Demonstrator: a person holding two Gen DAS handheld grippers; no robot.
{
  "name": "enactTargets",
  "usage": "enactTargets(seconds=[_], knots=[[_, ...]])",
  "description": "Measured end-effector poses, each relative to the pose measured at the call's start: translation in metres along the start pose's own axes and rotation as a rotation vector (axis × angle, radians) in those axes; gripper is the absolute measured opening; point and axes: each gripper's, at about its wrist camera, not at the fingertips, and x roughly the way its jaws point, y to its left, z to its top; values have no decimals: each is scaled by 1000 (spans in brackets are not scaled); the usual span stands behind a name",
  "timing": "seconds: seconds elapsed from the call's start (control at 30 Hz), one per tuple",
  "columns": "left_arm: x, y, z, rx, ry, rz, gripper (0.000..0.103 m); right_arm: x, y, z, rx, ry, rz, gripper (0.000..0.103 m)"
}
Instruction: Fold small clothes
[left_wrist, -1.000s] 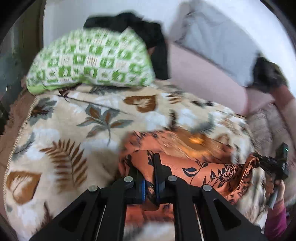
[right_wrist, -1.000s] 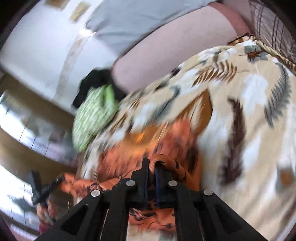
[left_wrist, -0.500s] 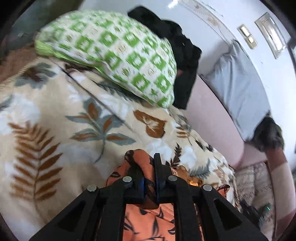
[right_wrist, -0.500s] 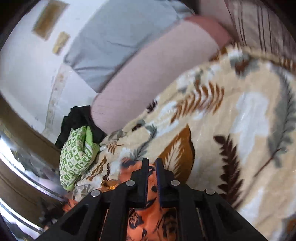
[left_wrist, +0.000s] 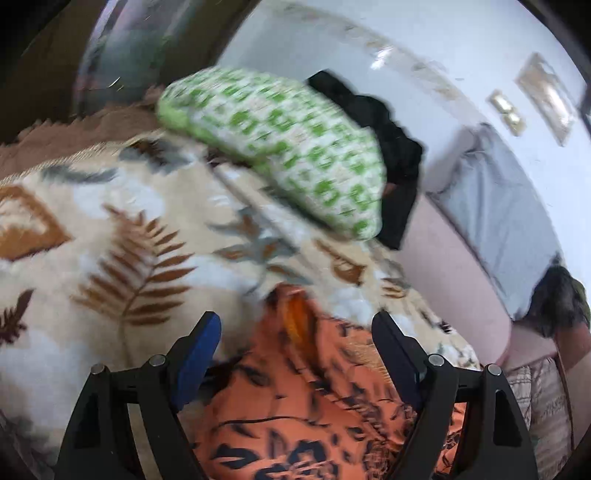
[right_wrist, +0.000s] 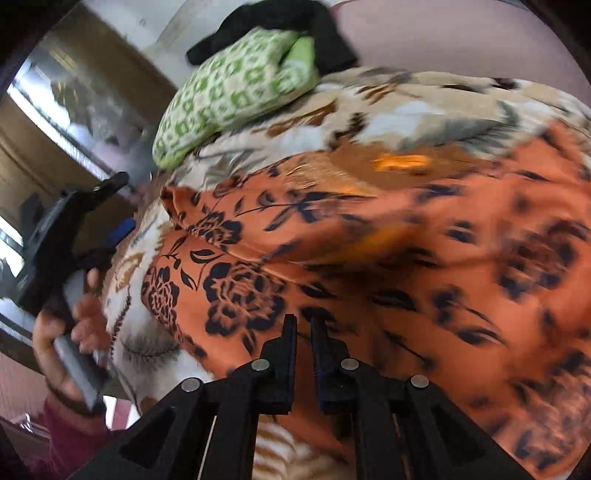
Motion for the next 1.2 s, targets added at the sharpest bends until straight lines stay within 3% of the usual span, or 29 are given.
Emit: enactTargets(seconds=[0.1, 0.17, 0.23, 0.3, 0.37, 0.4, 0.47, 0.6, 0.7, 0.8, 0.9, 0.97, 1.1, 1.2], knots=[[2, 18, 14, -71, 30, 7, 84, 35, 6, 16, 9, 62, -31, 10], [3, 30, 22, -107, 30, 40, 84, 48, 1, 43, 37, 42, -62, 11], [1, 37, 26, -129, 22, 64, 84, 41, -4, 78, 38, -71, -131, 11], [1, 38, 29, -114, 28, 50, 84, 13, -22, 118, 120, -289, -194, 11], [1, 38, 31, -98, 33, 46, 84, -10, -33, 135, 223, -390, -204, 10], [0, 39, 32, -93, 36, 47, 84, -18, -32, 138, 240, -398, -177, 10], [2, 40, 34, -82, 63, 85, 84, -23, -11, 130, 163, -356, -113, 10], [7, 47, 31, -85, 117, 154, 84, 16, 51, 84, -41, -131, -47, 10], [12, 47, 24, -31, 172, 195, 84, 50, 84, 59, -100, -54, -15, 10], [17, 46, 17, 19, 207, 202, 84, 94, 102, 67, -97, -4, -43, 10], [27, 37, 10, 91, 249, 209, 84, 132, 90, 83, -43, 15, -156, 11], [33, 29, 6, 159, 263, 249, 84, 129, 68, 90, 62, -7, -149, 11], [33, 21, 4, 203, 253, 290, 84, 60, 26, 79, 167, -196, -203, 11], [19, 15, 8, 197, 183, 271, 84, 6, -3, 54, 157, -223, -281, 11]])
